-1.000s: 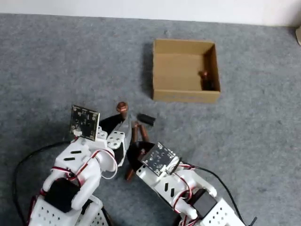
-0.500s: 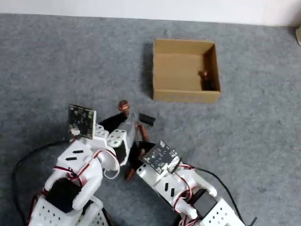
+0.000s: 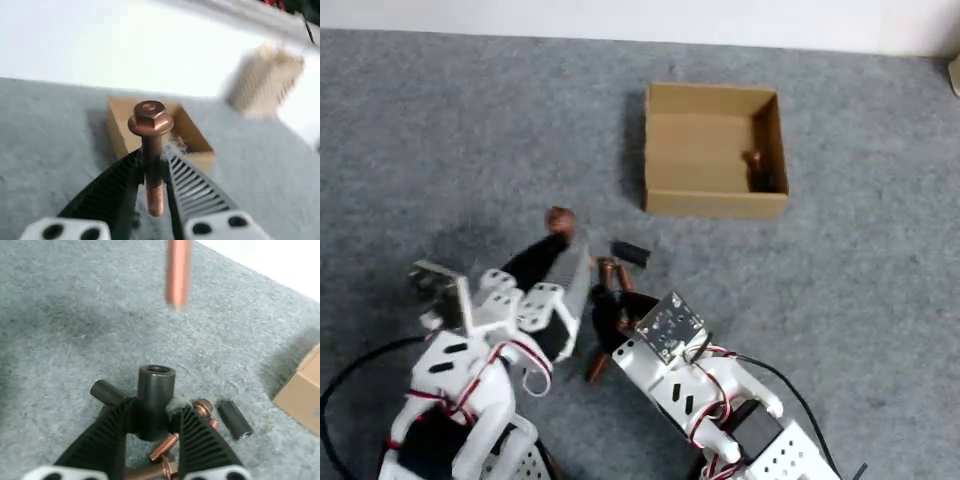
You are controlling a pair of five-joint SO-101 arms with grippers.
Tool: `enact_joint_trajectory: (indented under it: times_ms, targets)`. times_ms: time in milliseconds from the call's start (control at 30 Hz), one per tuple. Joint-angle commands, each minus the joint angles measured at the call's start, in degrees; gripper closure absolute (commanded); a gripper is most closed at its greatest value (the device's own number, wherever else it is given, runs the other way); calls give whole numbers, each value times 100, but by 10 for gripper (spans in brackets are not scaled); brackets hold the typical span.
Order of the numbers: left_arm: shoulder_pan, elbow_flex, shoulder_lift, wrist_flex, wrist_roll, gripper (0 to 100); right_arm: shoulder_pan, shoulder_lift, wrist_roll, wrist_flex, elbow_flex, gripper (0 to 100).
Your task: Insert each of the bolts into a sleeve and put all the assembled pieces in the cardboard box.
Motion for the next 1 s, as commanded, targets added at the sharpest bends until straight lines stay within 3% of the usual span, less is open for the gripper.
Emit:
enact_joint_trajectory:
  times_ms: [0,367,500,967]
  targets:
    - [-180,40,92,-141,404,994,66,-92,-149,-189,-40,994]
    - [391,479,-48,-123,404,994,136,-92,-149,-189,-40,994]
    - [400,602,-48,-123,404,994,374,-92,-176,-189,-40,994]
    - [426,760,-48,-141,387,994,154,-92,-149,-180,-48,994]
